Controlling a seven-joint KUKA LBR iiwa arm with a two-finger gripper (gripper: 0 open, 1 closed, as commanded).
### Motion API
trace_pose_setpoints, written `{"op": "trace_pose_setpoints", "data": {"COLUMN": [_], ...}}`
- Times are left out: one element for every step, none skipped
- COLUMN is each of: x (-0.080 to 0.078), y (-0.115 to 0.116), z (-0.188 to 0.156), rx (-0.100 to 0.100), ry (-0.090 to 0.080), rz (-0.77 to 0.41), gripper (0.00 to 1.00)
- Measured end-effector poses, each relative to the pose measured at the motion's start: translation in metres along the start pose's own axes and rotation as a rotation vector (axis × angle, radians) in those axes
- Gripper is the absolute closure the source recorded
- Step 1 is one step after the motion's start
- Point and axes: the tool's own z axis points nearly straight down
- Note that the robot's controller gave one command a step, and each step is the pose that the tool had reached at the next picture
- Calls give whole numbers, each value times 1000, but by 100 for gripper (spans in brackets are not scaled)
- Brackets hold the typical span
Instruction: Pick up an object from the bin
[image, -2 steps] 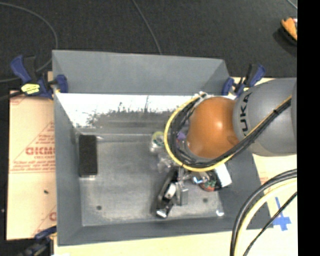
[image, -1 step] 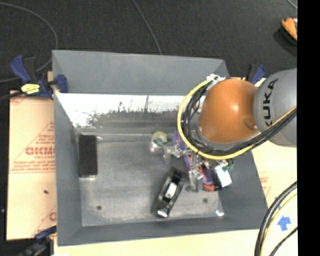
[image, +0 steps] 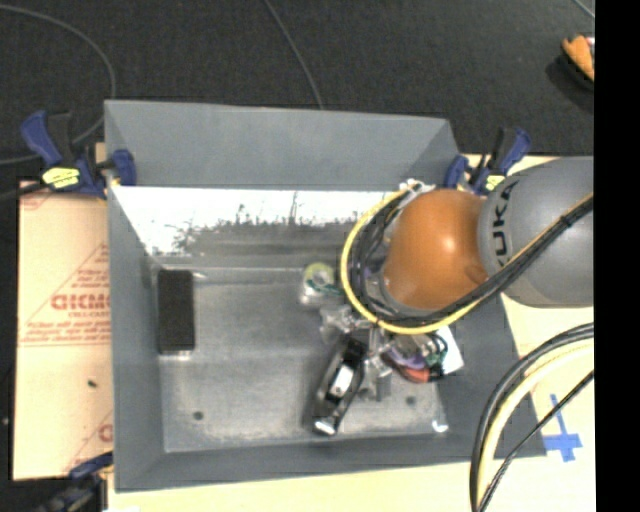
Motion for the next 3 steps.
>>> {"op": "trace_pose_setpoints", "data": {"x": [19, -7, -7], "y": [33, 24, 24], "z": [31, 30, 30], "rx": [6, -4, -4], "ry": [-7, 8, 8], "rz": [-460, -93, -94], "gripper": [0, 100, 100]}}
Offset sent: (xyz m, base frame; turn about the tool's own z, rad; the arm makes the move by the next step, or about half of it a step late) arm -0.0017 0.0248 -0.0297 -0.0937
